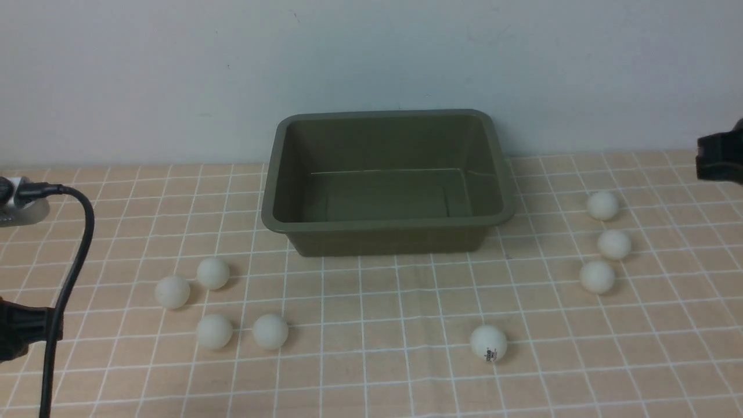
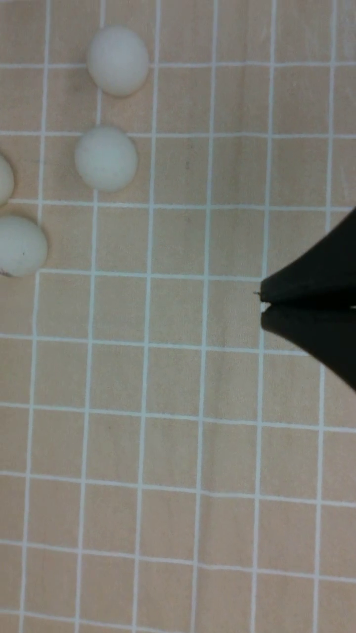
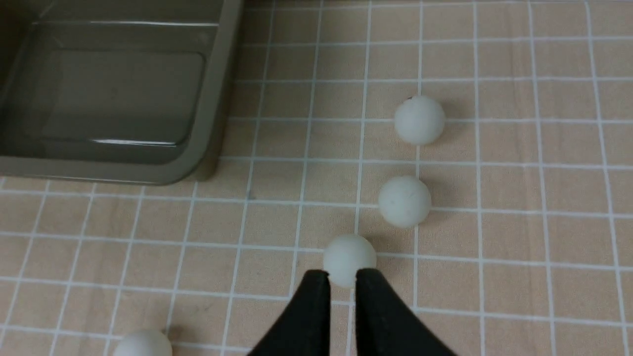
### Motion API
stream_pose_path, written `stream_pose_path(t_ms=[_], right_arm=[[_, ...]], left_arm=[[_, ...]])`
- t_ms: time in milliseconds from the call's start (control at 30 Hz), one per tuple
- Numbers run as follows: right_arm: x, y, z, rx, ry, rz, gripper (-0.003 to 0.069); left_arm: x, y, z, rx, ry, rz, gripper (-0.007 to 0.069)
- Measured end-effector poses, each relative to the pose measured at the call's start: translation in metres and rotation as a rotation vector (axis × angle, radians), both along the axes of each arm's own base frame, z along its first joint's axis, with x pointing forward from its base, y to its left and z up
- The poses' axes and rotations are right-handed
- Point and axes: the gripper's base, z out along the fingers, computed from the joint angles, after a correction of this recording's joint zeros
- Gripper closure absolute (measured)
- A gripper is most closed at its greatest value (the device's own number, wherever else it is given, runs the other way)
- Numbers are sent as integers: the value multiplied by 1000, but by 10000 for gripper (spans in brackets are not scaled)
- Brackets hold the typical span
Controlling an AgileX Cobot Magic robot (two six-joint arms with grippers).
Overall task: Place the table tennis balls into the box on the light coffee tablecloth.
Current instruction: 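Reach for and grasp a ping pong ball on the table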
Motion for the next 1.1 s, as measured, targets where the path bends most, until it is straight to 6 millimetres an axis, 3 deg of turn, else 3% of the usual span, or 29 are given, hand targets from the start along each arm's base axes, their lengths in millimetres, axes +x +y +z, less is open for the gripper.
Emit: stream_pose_path(t_ms=[33, 300, 367, 467, 500, 600, 867, 933, 967, 1100], right_arm=[[0, 0, 0, -1, 2, 2, 553], [-1, 1, -5, -8, 49, 26, 225], [6, 0, -12, -9, 65, 22, 114], [28, -1, -33, -9, 96, 7, 16], [29, -2, -32, -9, 90, 5, 16], [62, -4, -55, -9, 113, -15, -4], [144, -7, -77, -4, 125, -21, 4], [154, -7, -80, -11, 130, -16, 8], [169, -8, -82, -23, 136, -8, 15], [187, -10, -94, -43, 182, 5, 25]], left_arm=[[0, 0, 0, 0, 0, -2, 693], [0, -1, 0, -1, -2, -21, 693], [0, -1, 0, 1, -2, -26, 693], [0, -1, 0, 1, -2, -26, 693], [0, -1, 0, 1, -2, -26, 693], [0, -1, 0, 4, -3, -31, 693], [0, -1, 0, 7, -5, -36, 693], [0, -1, 0, 7, -5, -36, 693], [0, -1, 0, 7, -5, -36, 693], [0, -1, 0, 7, -5, -36, 693]])
